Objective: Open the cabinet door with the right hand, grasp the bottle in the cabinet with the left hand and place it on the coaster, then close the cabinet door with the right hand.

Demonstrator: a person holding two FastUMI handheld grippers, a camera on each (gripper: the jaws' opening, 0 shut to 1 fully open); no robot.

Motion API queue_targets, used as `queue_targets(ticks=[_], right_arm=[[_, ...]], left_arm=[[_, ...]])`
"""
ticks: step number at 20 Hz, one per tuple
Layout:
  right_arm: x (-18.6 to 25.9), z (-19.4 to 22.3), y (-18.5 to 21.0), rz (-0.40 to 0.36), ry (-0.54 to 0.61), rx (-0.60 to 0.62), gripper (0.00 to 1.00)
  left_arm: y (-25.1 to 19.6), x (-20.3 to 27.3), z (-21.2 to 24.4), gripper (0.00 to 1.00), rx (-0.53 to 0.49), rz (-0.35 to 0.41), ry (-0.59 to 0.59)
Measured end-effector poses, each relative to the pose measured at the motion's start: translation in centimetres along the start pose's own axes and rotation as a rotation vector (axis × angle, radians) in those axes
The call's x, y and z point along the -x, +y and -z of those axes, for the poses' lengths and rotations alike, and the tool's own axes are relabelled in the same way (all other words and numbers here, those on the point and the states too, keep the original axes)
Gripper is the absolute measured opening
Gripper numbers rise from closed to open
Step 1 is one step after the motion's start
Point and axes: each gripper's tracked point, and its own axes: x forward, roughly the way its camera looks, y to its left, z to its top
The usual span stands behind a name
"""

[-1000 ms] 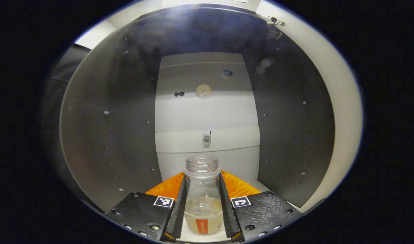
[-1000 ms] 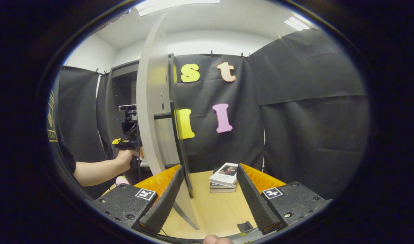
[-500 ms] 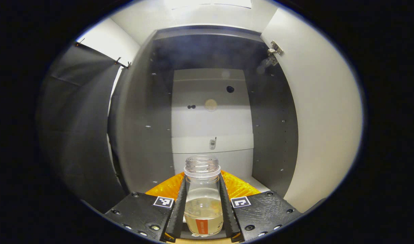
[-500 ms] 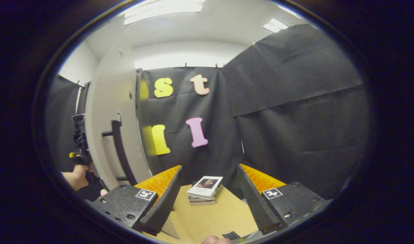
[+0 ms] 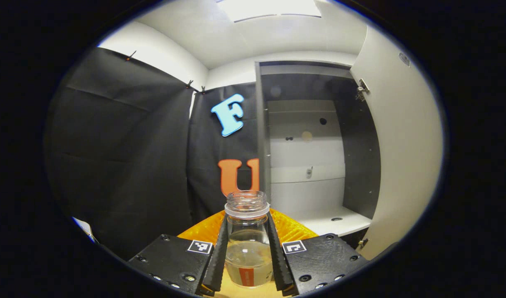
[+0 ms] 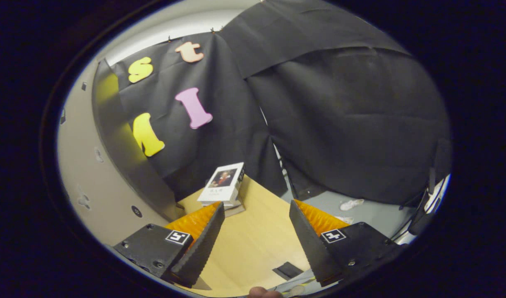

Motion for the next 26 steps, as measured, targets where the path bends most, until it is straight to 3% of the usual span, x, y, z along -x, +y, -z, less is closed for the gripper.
queue_targets(ticks=[1,4,6,7,8,9,11,14,17,23,24,26], right_arm=[[-0.7,1.8,-1.3,0.048,0.05,-0.011,1.0],[-1.6,5.6,-4.1,0.15,0.154,-0.032,1.0],[-2.0,7.4,-5.6,0.217,0.171,0.042,1.0],[-1.8,8.1,-6.5,0.246,0.176,0.086,1.0],[-1.6,8.8,-7.0,0.27,0.186,0.122,1.0],[-1.3,9.7,-7.1,0.286,0.2,0.144,1.0],[-0.7,11.1,-7.4,0.311,0.232,0.18,1.0],[0.5,12.4,-7.3,0.318,0.249,0.262,1.0],[0.5,13.4,-7.5,0.329,0.28,0.347,1.0],[-0.3,15.4,-3.9,0.252,0.312,0.444,1.0],[-0.5,15.7,-3.3,0.232,0.317,0.461,1.0],[-0.6,16.2,-2.3,0.206,0.328,0.479,1.0]], left_arm=[[1.3,0.5,2.0,0.47,-0.018,-0.018,0.013],[3.8,1.8,8.8,0.47,-0.035,-0.031,0.081],[4.8,2.5,13.7,0.47,-0.019,-0.029,0.115],[5.0,2.9,16.0,0.57,-0.025,-0.029,0.13],[5.6,2.9,18.2,0.58,-0.022,-0.026,0.139],[5.8,3.1,20.5,0.47,-0.008,-0.024,0.166],[6.2,3.2,24.0,0.47,0.0,-0.025,0.177],[8.3,2.9,26.8,0.47,-0.038,-0.05,0.162],[8.9,2.6,28.8,0.47,0.001,-0.059,0.171],[8.3,2.2,30.2,0.47,-0.006,-0.038,0.159],[8.5,2.3,30.5,0.36,-0.021,-0.038,0.176],[8.3,2.4,31.3,0.57,-0.025,-0.042,0.206]])
